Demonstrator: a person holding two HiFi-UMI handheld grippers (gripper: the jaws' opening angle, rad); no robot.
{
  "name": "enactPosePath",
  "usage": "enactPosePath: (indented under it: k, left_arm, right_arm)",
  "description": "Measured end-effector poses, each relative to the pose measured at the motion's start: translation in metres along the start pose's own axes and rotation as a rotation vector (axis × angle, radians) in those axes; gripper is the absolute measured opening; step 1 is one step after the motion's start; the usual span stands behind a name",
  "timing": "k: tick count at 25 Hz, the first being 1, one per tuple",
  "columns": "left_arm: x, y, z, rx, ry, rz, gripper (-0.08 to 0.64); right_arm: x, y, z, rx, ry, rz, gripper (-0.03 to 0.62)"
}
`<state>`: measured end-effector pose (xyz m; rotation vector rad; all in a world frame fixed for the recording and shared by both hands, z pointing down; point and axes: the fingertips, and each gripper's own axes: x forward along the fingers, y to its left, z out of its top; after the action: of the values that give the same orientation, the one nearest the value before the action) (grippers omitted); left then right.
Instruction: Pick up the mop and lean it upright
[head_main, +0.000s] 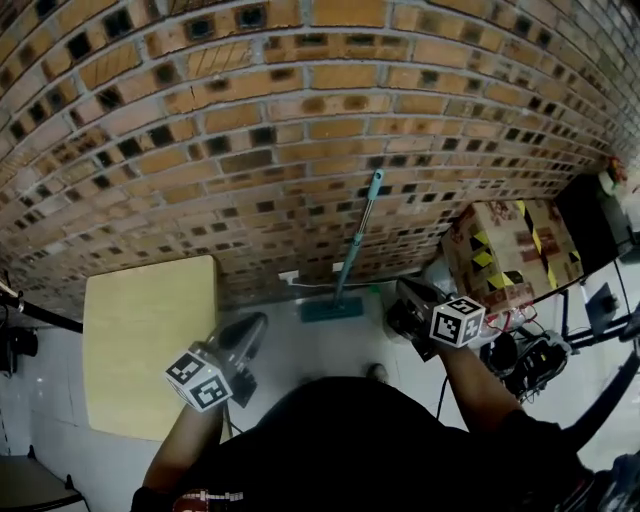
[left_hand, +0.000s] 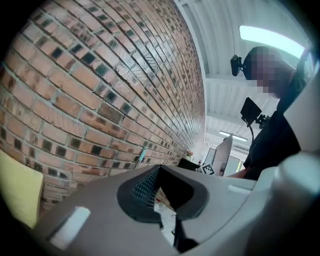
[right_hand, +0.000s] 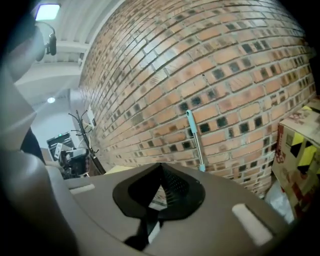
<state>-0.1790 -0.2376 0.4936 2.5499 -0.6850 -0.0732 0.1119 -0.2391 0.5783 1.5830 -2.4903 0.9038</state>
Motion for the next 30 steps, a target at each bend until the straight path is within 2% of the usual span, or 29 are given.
enactPosePath:
  k: [6,12,16,19,25,30]
  left_arm:
    - [0.008,-0.024,0.000,0.025,-0.034,-0.055,-0.005]
    - [0.021,-0.060,0.005,0.079,-0.063,0.001,-0.005]
    - [0.020,-0.090,-0.006,0.056,-0.109,0.064,-0.005]
    - [0.025,-0.116,-0.022,0.037,-0.117,0.085,-0.005]
    - [0.035,-0.146,-0.028,0.028,-0.152,0.148,-0.005]
    - [0.037,-0.154,-0.025,0.051,-0.139,0.119,-0.005]
  right_arm:
    - [-0.044,0.020,0.016,-0.036,-0.050,0.030,0.014]
    - [-0.076,0.031,0.034,-0.077,-0.061,0.136,0.014]
    - [-0.102,0.033,0.033,-0.106,-0.030,0.197,0.012]
    - [-0.127,0.019,0.039,-0.134,-0.008,0.208,0.012]
    - [-0.151,-0.005,0.047,-0.188,0.042,0.223,0.012]
    - [-0.154,-0.006,0.040,-0.211,0.045,0.201,0.012]
